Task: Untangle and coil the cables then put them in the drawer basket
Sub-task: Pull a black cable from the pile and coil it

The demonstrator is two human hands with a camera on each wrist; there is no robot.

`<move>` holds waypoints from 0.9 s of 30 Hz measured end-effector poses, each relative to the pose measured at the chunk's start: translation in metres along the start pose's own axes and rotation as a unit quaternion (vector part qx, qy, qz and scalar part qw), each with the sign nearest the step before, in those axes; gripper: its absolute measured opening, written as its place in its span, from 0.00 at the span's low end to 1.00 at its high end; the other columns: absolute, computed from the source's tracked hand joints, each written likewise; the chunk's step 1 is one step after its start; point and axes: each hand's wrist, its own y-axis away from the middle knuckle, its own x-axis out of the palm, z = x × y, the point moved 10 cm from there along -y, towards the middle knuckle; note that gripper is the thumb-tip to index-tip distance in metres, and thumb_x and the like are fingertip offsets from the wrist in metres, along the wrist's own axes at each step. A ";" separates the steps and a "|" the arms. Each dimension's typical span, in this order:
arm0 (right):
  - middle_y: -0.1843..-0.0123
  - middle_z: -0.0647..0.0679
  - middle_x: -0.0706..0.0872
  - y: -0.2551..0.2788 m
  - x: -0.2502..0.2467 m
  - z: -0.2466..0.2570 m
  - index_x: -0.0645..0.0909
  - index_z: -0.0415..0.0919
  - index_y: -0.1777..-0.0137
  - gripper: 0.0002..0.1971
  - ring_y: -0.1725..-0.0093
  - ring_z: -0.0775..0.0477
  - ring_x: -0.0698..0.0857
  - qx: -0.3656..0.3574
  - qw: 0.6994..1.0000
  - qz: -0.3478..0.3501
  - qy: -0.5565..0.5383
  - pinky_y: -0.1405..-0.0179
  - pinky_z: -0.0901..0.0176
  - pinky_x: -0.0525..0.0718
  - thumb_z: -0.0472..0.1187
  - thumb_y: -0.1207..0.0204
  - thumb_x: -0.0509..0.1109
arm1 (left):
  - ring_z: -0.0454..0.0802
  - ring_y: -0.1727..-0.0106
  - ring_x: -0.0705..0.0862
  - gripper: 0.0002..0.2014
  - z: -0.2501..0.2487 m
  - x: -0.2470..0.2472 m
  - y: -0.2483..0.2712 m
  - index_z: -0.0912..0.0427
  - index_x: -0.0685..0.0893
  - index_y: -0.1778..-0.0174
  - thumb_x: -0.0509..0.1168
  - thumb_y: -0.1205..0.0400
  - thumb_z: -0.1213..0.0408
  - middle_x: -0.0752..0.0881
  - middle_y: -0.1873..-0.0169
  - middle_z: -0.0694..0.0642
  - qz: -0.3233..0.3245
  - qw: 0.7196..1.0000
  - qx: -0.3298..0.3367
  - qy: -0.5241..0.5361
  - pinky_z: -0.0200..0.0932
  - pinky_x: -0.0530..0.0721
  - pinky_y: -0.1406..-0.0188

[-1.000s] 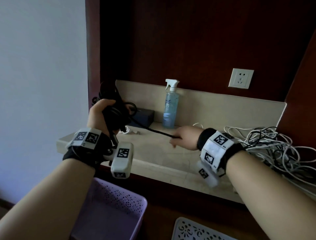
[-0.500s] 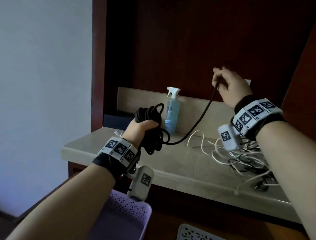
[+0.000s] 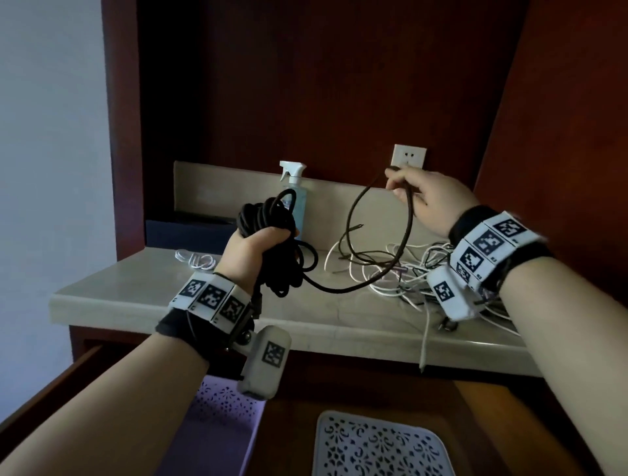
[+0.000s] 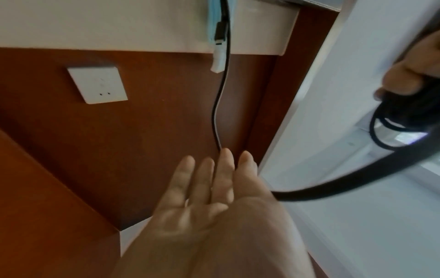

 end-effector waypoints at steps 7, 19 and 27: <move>0.48 0.44 0.83 0.036 0.013 -0.062 0.71 0.44 0.34 0.17 0.59 0.46 0.80 0.197 0.978 0.062 -0.018 0.60 0.58 0.77 0.49 0.19 0.62 | 0.45 0.78 0.84 0.09 -0.005 0.000 0.016 0.66 0.83 0.63 0.61 0.20 0.72 0.86 0.77 0.53 -0.009 1.000 -0.016 0.005 0.32 0.77 0.81; 0.42 0.45 0.84 0.044 0.007 -0.058 0.79 0.44 0.44 0.23 0.43 0.45 0.81 0.164 0.976 0.144 0.002 0.43 0.58 0.78 0.21 0.27 0.53 | 0.44 0.84 0.80 0.09 0.011 0.031 0.045 0.67 0.83 0.64 0.63 0.20 0.67 0.83 0.80 0.54 -0.052 0.996 -0.069 -0.024 0.29 0.70 0.87; 0.39 0.41 0.78 0.111 -0.005 -0.068 0.79 0.39 0.37 0.16 0.37 0.38 0.76 0.236 0.915 0.231 0.232 0.47 0.52 0.74 0.40 0.22 0.62 | 0.57 0.56 0.84 0.12 0.017 0.032 0.069 0.62 0.92 0.64 0.64 0.23 0.63 0.88 0.61 0.59 -0.050 0.997 -0.065 0.006 0.50 0.77 0.54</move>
